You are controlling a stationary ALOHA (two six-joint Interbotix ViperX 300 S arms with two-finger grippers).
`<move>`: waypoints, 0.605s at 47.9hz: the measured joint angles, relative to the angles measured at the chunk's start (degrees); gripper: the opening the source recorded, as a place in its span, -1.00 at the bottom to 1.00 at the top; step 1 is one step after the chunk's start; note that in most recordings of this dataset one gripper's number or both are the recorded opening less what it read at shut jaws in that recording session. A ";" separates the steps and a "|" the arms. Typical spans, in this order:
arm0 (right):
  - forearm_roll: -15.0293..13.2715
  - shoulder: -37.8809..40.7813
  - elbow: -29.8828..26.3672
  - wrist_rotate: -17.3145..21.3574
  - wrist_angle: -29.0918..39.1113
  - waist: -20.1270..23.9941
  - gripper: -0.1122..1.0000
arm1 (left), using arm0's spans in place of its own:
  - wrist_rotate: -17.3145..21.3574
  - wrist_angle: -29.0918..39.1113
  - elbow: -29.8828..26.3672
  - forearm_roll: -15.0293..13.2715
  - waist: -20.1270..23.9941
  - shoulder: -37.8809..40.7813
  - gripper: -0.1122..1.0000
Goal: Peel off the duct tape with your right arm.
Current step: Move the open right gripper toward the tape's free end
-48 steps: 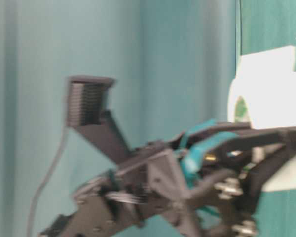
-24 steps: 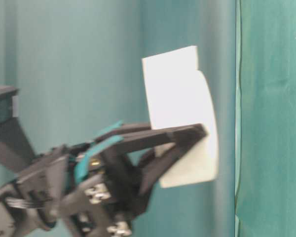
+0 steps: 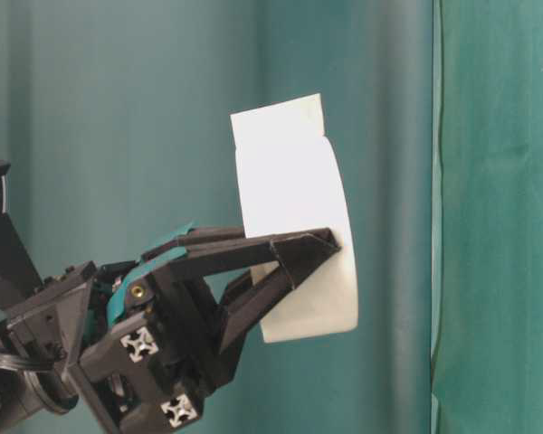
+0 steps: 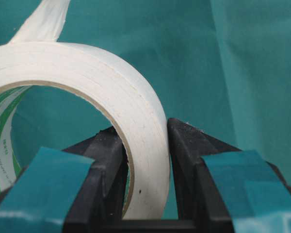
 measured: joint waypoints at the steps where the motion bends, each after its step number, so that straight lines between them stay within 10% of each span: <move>1: 0.00 0.62 -0.18 0.00 -0.09 0.00 0.75 | 0.09 0.00 0.00 0.00 0.00 0.00 -0.41; 29: 0.18 19.60 -9.05 0.00 -5.71 0.00 0.75 | 0.09 -0.18 0.00 0.00 0.00 0.00 -0.41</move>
